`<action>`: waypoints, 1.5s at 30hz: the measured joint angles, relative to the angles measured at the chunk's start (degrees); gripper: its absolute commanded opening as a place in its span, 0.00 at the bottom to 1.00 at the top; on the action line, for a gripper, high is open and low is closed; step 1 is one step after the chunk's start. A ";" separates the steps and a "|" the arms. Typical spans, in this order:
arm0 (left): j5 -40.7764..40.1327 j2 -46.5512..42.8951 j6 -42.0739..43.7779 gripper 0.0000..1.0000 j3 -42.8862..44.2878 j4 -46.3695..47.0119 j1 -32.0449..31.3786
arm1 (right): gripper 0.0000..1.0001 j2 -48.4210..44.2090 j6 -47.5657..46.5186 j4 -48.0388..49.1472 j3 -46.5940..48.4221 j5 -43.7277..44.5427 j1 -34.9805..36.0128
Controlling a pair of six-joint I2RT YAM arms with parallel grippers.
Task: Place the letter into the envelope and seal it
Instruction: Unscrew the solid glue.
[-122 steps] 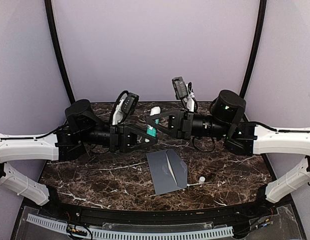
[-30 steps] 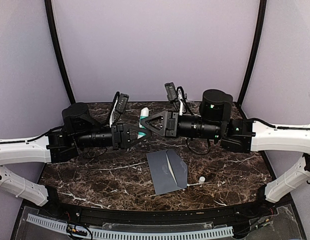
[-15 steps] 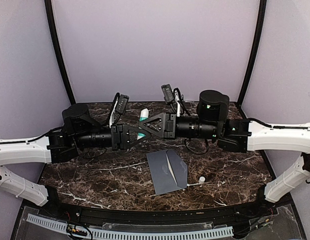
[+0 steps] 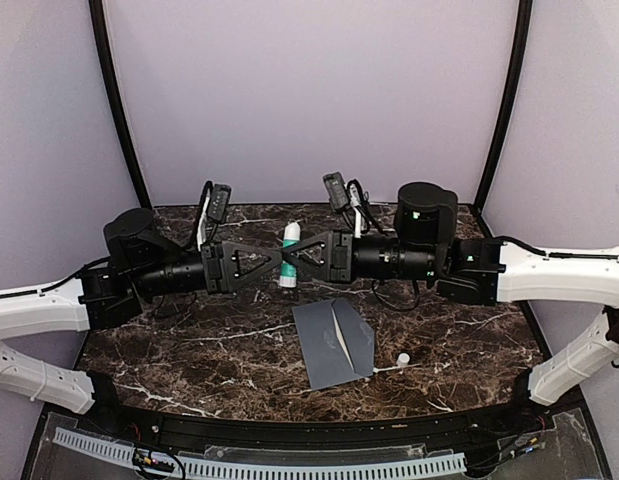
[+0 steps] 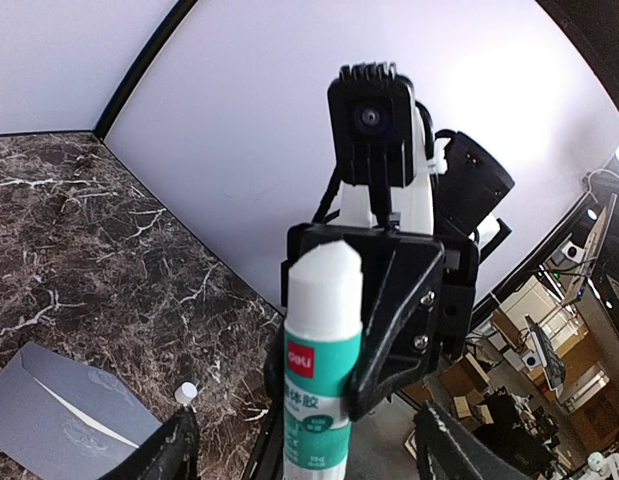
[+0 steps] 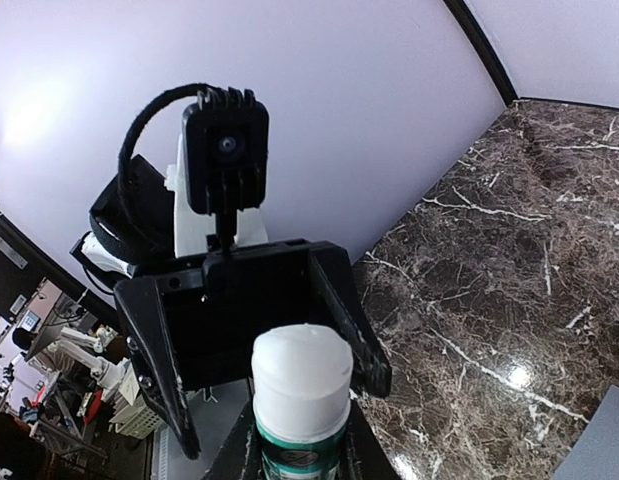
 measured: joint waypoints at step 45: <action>5.11 7.32 -6.69 0.12 1.86 8.59 2.40 | 0.06 2.67 -5.20 -6.62 2.40 -4.33 -0.11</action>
